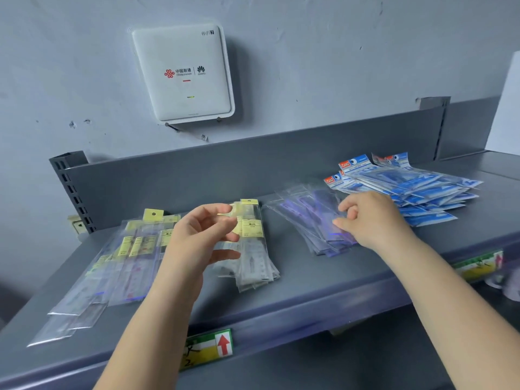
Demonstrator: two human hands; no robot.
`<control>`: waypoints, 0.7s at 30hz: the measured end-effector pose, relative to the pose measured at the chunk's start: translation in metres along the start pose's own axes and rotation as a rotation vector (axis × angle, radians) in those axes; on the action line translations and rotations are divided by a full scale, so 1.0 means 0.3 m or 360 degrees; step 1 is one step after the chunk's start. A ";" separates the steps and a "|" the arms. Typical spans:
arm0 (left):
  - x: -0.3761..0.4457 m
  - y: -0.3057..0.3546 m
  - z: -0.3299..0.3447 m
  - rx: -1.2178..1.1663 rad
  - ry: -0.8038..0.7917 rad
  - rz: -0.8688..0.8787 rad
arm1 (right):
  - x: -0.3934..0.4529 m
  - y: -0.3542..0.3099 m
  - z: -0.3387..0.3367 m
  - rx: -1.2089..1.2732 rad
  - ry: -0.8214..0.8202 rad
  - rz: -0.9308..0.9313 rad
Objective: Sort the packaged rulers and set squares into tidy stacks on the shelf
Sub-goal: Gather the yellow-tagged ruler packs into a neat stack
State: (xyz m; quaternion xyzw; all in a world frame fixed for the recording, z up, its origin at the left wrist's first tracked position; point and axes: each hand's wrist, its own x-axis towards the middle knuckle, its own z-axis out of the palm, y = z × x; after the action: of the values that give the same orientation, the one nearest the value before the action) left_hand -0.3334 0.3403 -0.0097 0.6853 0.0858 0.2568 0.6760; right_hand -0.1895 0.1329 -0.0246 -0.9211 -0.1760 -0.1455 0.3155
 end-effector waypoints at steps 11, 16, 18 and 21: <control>-0.038 0.027 -0.277 0.0154 0.0423 0.0042 | -0.083 -0.348 0.125 0.0525 -0.0151 -0.0636; -0.053 0.041 -0.448 0.0513 0.0533 0.0003 | -0.159 -0.563 0.227 0.0233 -0.0505 -0.0962; -0.048 0.048 -0.508 0.0703 0.0539 -0.0026 | -0.167 -0.629 0.253 0.0149 -0.0636 -0.0962; -0.032 0.044 -0.579 0.0935 0.0495 -0.0143 | -0.160 -0.696 0.297 -0.0025 -0.0782 -0.0935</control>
State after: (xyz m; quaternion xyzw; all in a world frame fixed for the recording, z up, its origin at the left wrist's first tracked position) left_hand -0.4258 0.4881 -0.0070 0.7989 0.2886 0.2925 0.4391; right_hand -0.3054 0.3323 0.0003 -0.8412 -0.5016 -0.0059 0.2018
